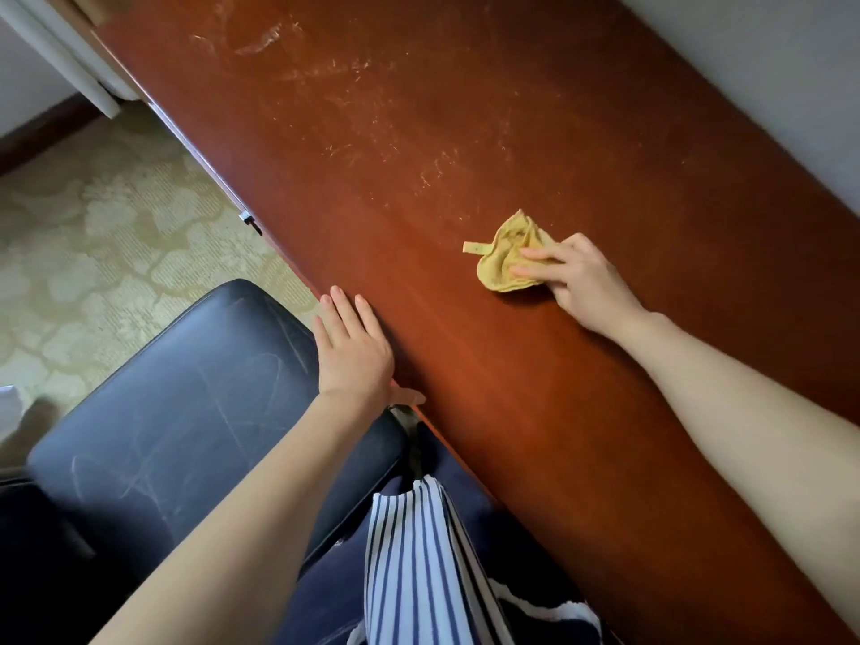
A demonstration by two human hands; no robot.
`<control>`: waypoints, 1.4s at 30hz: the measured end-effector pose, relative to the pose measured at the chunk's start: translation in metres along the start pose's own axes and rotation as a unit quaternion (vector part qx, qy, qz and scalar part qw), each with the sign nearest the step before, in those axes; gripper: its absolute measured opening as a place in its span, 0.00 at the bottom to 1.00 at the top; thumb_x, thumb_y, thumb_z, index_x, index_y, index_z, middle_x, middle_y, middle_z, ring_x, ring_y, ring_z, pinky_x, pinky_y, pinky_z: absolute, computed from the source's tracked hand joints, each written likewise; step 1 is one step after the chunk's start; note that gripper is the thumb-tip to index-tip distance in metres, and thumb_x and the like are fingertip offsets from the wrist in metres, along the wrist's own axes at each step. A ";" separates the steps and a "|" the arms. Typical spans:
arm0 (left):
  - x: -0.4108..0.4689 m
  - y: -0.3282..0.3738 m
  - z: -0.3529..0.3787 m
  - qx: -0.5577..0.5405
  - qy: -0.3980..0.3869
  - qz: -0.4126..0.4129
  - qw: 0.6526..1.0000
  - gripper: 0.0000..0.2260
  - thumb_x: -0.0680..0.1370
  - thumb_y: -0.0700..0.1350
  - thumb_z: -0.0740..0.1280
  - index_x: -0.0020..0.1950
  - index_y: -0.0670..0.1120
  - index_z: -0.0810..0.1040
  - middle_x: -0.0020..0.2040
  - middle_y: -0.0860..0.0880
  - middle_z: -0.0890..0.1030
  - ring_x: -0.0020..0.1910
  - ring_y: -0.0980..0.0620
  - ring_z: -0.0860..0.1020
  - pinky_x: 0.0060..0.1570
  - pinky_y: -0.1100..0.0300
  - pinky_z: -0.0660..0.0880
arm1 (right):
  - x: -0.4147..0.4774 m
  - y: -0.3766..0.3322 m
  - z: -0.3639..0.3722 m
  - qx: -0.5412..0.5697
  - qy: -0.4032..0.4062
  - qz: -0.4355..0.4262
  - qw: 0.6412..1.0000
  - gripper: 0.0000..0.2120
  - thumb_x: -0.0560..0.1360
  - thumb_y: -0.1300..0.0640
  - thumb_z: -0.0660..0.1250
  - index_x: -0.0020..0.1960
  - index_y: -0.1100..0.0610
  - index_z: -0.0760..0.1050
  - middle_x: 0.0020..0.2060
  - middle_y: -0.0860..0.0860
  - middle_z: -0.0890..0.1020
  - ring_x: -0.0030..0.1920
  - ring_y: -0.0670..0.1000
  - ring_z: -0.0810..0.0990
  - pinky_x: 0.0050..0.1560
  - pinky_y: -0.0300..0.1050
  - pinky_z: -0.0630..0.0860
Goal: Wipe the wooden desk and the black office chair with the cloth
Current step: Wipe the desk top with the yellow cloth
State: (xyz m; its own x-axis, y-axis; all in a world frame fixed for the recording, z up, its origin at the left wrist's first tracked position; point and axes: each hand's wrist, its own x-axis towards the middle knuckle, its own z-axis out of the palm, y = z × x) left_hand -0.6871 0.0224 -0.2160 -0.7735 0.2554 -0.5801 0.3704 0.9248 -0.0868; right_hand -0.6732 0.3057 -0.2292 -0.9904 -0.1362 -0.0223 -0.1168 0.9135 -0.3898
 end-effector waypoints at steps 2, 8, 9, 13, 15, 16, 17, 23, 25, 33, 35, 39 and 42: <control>0.002 0.000 0.000 0.000 -0.002 -0.003 1.000 0.64 0.61 0.74 0.66 0.74 0.31 0.38 0.73 0.27 0.42 0.74 0.29 0.45 0.73 0.40 0.49 | 0.027 0.013 -0.005 0.000 0.017 0.066 0.998 0.19 0.74 0.70 0.65 0.61 0.54 0.79 0.62 0.51 0.78 0.54 0.54 0.70 0.61 0.54 0.71; 0.002 -0.002 0.001 -0.012 -0.008 -0.003 1.000 0.64 0.61 0.73 0.66 0.74 0.31 0.37 0.73 0.27 0.40 0.74 0.30 0.43 0.72 0.40 0.46 | 0.082 0.014 0.001 0.024 0.131 0.250 0.959 0.19 0.78 0.69 0.60 0.63 0.54 0.77 0.63 0.51 0.76 0.61 0.53 0.70 0.66 0.45 0.67; 0.002 -0.002 0.000 -0.012 -0.008 -0.003 1.000 0.64 0.61 0.73 0.66 0.74 0.31 0.37 0.73 0.27 0.40 0.74 0.30 0.43 0.72 0.40 0.46 | 0.084 0.007 0.005 0.026 0.149 0.275 0.950 0.19 0.78 0.69 0.59 0.63 0.54 0.77 0.64 0.51 0.76 0.61 0.53 0.69 0.64 0.41 0.66; 0.003 -0.002 0.000 -0.016 -0.007 -0.004 1.000 0.65 0.61 0.73 0.67 0.73 0.30 0.37 0.73 0.26 0.40 0.74 0.29 0.43 0.72 0.40 0.47 | 0.079 -0.019 0.020 -0.002 0.124 0.273 0.954 0.22 0.79 0.70 0.55 0.67 0.53 0.74 0.67 0.50 0.73 0.61 0.55 0.67 0.61 0.39 0.65; 0.002 -0.003 -0.001 -0.022 -0.002 -0.003 1.000 0.64 0.61 0.73 0.67 0.74 0.30 0.38 0.73 0.26 0.41 0.74 0.29 0.43 0.72 0.41 0.47 | 0.070 -0.035 0.024 -0.011 0.092 0.238 0.967 0.23 0.79 0.70 0.54 0.67 0.52 0.73 0.68 0.51 0.73 0.60 0.55 0.67 0.63 0.42 0.65; 0.002 -0.002 -0.002 -0.024 -0.001 -0.001 1.000 0.64 0.61 0.73 0.68 0.74 0.31 0.38 0.73 0.27 0.41 0.74 0.29 0.43 0.73 0.41 0.47 | 0.065 -0.045 0.026 -0.011 0.078 0.217 0.973 0.23 0.79 0.70 0.54 0.67 0.52 0.74 0.68 0.50 0.73 0.60 0.55 0.67 0.63 0.43 0.65; 0.002 -0.003 -0.002 -0.026 0.000 -0.002 1.000 0.64 0.61 0.73 0.68 0.74 0.31 0.38 0.74 0.27 0.41 0.74 0.29 0.44 0.73 0.41 0.47 | 0.061 -0.055 0.031 -0.011 0.066 0.193 0.979 0.23 0.79 0.70 0.54 0.67 0.52 0.74 0.68 0.50 0.73 0.61 0.54 0.67 0.63 0.43 0.65; -0.003 -0.020 -0.002 0.001 0.018 0.037 0.999 0.61 0.63 0.72 0.68 0.76 0.35 0.41 0.75 0.31 0.44 0.75 0.32 0.47 0.71 0.37 0.48 | 0.021 -0.127 0.061 0.028 0.026 0.109 0.993 0.21 0.78 0.70 0.57 0.66 0.53 0.74 0.66 0.51 0.75 0.61 0.55 0.68 0.62 0.48 0.70; -0.005 -0.030 -0.008 0.002 0.006 0.064 0.998 0.58 0.65 0.71 0.68 0.77 0.37 0.42 0.76 0.33 0.45 0.76 0.34 0.48 0.71 0.39 0.49 | 0.006 -0.148 0.069 0.035 0.026 0.098 0.994 0.22 0.76 0.72 0.61 0.64 0.54 0.77 0.63 0.53 0.77 0.58 0.57 0.71 0.57 0.55 0.73; -0.002 -0.037 -0.023 -0.036 0.002 0.095 0.995 0.33 0.72 0.46 0.67 0.73 0.45 0.55 0.72 0.38 0.56 0.73 0.37 0.54 0.70 0.40 0.53 | -0.073 -0.171 0.092 0.001 0.117 -0.014 0.993 0.12 0.70 0.62 0.65 0.47 0.50 0.84 0.54 0.45 0.76 0.51 0.53 0.68 0.47 0.49 0.69; -0.005 -0.024 -0.023 -0.044 -0.017 0.113 0.992 0.37 0.73 0.46 0.65 0.76 0.47 0.48 0.77 0.39 0.44 0.76 0.37 0.44 0.71 0.40 0.48 | -0.092 -0.161 0.093 -0.031 0.096 -0.056 0.993 0.14 0.72 0.59 0.63 0.51 0.48 0.83 0.54 0.45 0.78 0.54 0.52 0.70 0.49 0.47 0.69; -0.008 0.009 -0.024 -0.098 0.026 0.144 0.984 0.38 0.75 0.54 0.64 0.78 0.47 0.47 0.78 0.41 0.40 0.77 0.40 0.42 0.73 0.45 0.48 | -0.118 -0.128 0.081 -0.069 0.074 -0.078 0.992 0.15 0.75 0.58 0.62 0.56 0.46 0.81 0.56 0.46 0.81 0.57 0.52 0.74 0.52 0.47 0.74; -0.004 0.038 -0.028 -0.098 0.041 0.174 0.979 0.37 0.77 0.58 0.61 0.78 0.46 0.46 0.78 0.42 0.39 0.77 0.41 0.40 0.73 0.45 0.46 | -0.127 -0.095 0.062 -0.076 0.084 -0.023 0.993 0.18 0.73 0.62 0.58 0.55 0.49 0.82 0.57 0.48 0.81 0.57 0.54 0.75 0.50 0.50 0.76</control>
State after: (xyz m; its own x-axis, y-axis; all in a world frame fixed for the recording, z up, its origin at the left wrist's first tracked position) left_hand -0.6843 0.0648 -0.1945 -0.6591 0.5794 -0.4795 0.5190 0.8118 0.2674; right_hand -0.5316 0.2125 -0.2462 -0.9807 -0.1240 0.1512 -0.1586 0.9568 -0.2438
